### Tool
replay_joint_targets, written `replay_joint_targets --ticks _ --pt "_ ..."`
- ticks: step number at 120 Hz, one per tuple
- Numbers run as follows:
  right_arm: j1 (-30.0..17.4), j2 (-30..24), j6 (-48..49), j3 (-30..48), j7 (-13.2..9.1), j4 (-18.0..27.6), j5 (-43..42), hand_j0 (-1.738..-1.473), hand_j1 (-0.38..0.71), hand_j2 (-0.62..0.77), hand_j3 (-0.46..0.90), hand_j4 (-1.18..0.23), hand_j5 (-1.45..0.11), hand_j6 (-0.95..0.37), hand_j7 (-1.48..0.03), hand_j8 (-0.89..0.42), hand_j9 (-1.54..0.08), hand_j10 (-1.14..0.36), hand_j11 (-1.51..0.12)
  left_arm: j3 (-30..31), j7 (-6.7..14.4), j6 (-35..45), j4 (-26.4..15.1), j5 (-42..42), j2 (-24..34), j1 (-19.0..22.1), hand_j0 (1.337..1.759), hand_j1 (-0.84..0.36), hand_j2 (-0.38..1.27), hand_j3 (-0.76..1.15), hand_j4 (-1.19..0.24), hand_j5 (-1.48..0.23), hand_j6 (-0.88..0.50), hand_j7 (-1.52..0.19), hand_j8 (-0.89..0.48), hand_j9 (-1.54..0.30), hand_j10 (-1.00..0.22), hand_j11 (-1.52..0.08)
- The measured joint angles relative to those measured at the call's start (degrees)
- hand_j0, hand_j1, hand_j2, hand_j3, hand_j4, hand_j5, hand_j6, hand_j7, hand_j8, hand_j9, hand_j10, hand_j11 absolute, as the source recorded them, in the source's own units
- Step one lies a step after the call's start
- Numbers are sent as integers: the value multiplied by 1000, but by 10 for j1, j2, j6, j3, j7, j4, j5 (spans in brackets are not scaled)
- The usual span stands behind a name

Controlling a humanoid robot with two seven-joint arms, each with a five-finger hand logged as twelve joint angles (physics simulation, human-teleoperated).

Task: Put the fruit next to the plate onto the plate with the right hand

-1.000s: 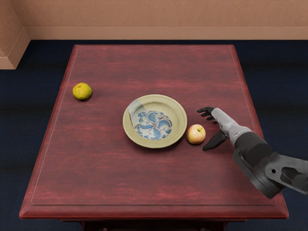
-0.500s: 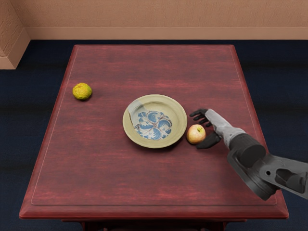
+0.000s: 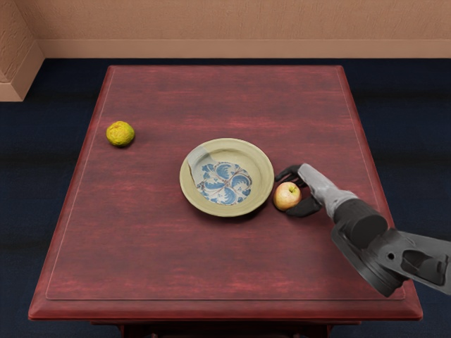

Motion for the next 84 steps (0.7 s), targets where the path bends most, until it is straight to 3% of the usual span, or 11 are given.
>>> replay_joint_targets --ticks 34,65,73,84 --pt "-3 0 10 0 0 0 -11 -1648 245 -65 -2 -610 -687 -356 -743 -357 -716 23 -924 0 0 0 0 0 0 0 1658 349 0 0 0 0 -1 0 -1 0 0 0" --pt "-3 0 19 0 -1 0 -13 -1638 274 -54 -2 -525 -815 -275 -863 -299 -855 104 -1006 0 0 0 0 0 0 1 1658 349 0 0 0 0 -1 0 -1 0 0 0" --pt "-4 0 22 1 0 0 -13 -1639 272 44 -1 -568 -845 -318 -900 -350 -887 125 -1027 0 0 0 0 0 0 1 1658 349 0 0 0 0 -1 0 -1 0 0 0" --pt "-3 0 27 1 0 0 -13 -1640 257 70 -1 -604 -885 -357 -949 -393 -928 160 -1057 0 0 0 0 0 0 1 1658 349 0 0 0 0 -1 0 -1 0 0 0"
